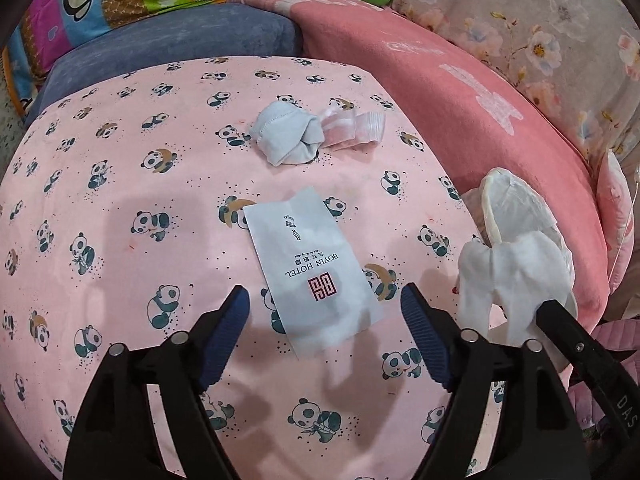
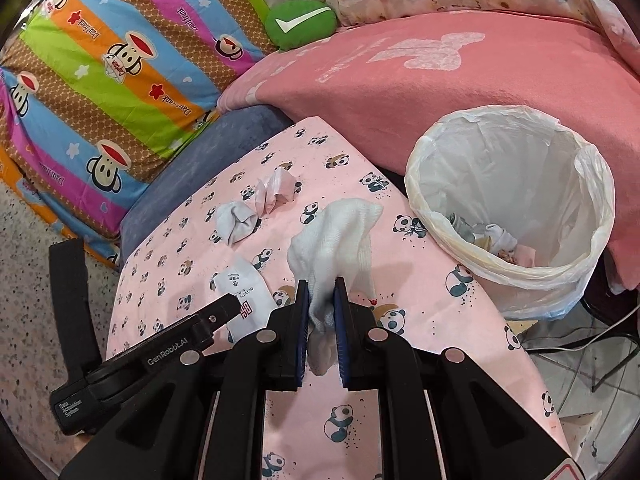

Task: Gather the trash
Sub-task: 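Lift the white glove and paper card and carry them toward the wastebasket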

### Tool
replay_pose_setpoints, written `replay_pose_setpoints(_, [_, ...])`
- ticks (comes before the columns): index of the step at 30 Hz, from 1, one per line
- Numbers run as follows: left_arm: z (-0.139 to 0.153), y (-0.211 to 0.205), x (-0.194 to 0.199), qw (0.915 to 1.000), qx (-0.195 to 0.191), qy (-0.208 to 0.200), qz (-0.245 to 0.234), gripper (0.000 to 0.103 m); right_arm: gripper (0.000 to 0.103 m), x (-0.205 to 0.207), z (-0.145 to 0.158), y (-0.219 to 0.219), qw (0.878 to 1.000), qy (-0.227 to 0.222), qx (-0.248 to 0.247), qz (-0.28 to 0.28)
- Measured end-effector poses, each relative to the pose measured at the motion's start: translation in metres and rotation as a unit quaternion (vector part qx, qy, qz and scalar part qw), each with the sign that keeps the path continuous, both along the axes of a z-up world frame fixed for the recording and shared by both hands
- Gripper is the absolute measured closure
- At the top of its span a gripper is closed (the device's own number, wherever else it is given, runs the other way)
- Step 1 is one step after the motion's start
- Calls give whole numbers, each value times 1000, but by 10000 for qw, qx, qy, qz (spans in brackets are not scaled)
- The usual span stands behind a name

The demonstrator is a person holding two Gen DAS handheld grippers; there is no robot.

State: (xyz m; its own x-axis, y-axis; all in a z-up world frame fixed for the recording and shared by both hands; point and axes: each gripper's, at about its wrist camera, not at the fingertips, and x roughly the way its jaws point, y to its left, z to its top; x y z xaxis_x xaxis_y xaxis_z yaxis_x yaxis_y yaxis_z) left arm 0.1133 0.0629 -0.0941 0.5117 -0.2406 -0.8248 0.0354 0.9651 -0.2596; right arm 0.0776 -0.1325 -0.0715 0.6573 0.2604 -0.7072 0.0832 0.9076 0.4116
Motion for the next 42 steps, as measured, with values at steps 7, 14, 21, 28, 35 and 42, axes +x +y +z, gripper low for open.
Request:
replay_pose_setpoints(7, [-23,-12,20,9990,265,283,210,25,90,-2,-4,-2,10000,60,10,-48])
replay_pose_setpoints(14, [-32,-26,19,9964,791,301,92,44,90,-1,-8,-1,9999,109,25,-29])
replay_pose_setpoints(21, [-27,-18,5,9988,312,351,-153,80,90,-3,-10,4,9999,108,20,40])
replay_pose_setpoints(28, [-10,-23,-13,9990,114,192,-383,92,90,-12,-5,7,10000,6,-15,40])
replay_pose_setpoints(35, [22,-40,-26,9978,-19,-144,-640,92,90,-25,9,0,9997,-226,-72,-83])
replay_pose_setpoints(42, [56,-60,-35,9944,-74,-530,-914,92,90,-36,23,-15,9986,-448,-92,-280])
